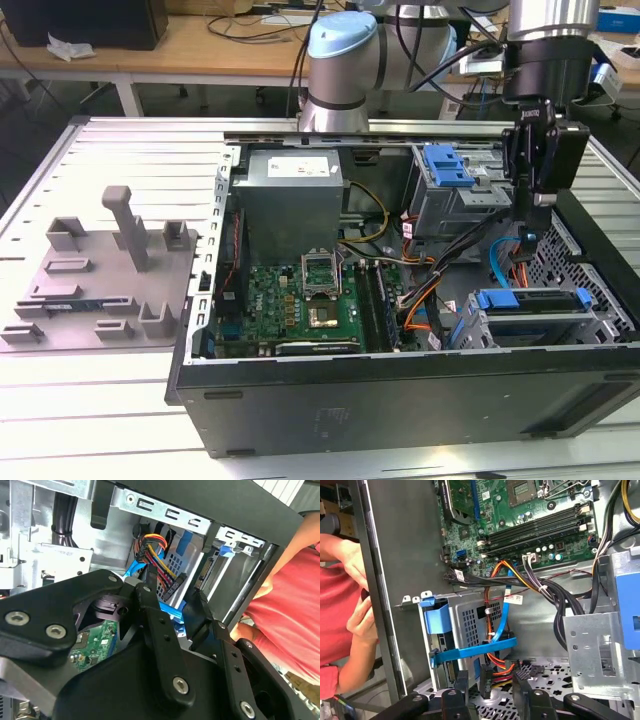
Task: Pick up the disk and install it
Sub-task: 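Insert the first disk wire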
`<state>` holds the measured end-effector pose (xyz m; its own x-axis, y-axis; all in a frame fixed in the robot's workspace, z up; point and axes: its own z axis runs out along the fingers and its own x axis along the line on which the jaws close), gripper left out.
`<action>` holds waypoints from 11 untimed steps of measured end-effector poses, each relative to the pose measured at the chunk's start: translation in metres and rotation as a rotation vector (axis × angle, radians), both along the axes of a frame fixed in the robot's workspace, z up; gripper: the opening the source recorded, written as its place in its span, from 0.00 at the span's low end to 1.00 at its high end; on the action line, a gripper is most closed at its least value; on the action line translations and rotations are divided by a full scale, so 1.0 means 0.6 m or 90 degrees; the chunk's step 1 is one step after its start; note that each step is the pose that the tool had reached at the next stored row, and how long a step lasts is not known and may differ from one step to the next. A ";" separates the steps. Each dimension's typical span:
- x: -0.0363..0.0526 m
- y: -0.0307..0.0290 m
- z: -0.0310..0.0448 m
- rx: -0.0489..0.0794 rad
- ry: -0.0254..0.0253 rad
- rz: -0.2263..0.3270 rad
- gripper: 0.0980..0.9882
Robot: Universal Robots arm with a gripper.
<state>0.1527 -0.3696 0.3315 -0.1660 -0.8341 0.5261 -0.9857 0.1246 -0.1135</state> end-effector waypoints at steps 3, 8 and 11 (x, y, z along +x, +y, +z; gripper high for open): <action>0.000 0.0000 0.000 -0.001 0.0000 0.000 0.25; 0.003 -0.0003 -0.001 -0.004 0.0000 0.000 0.25; 0.003 -0.0013 -0.003 -0.004 0.0000 0.000 0.25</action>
